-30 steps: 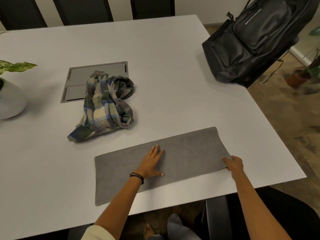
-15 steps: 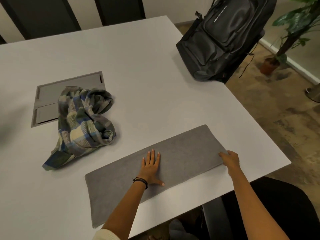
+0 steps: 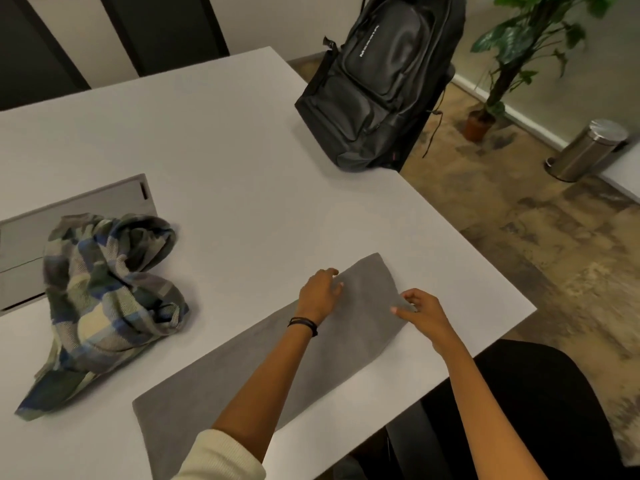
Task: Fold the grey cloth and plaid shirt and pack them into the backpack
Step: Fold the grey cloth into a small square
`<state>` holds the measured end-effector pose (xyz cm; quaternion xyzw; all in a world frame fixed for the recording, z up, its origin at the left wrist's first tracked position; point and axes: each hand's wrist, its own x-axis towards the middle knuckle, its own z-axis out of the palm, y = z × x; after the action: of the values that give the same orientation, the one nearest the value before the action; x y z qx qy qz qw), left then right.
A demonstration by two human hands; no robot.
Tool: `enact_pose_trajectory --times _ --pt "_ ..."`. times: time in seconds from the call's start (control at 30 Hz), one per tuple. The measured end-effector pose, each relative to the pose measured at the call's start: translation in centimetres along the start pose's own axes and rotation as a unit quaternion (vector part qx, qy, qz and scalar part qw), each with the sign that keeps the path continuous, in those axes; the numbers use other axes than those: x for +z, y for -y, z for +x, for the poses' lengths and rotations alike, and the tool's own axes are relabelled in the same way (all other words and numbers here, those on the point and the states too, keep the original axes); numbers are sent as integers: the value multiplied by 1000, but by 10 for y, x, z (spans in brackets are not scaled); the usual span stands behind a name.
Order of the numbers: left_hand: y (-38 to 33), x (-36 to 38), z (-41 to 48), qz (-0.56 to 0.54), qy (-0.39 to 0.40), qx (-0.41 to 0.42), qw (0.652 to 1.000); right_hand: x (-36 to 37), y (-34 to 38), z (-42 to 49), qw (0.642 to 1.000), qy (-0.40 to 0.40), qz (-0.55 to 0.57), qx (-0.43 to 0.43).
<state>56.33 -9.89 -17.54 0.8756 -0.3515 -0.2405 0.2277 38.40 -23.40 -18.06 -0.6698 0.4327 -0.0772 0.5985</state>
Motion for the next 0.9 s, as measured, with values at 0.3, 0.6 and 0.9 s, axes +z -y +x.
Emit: enact_pose_trajectory --times 0.3,0.6,0.9 --pt "-74 9 45 -9 92 -21 995 6 19 -16 997 54 -21 -45" --pt "-99 40 67 270 203 -39 940 9 25 -22 994 74 -27 -69" --pt "-97 32 65 181 64 -21 981 2 21 -28 994 76 -43 -67"
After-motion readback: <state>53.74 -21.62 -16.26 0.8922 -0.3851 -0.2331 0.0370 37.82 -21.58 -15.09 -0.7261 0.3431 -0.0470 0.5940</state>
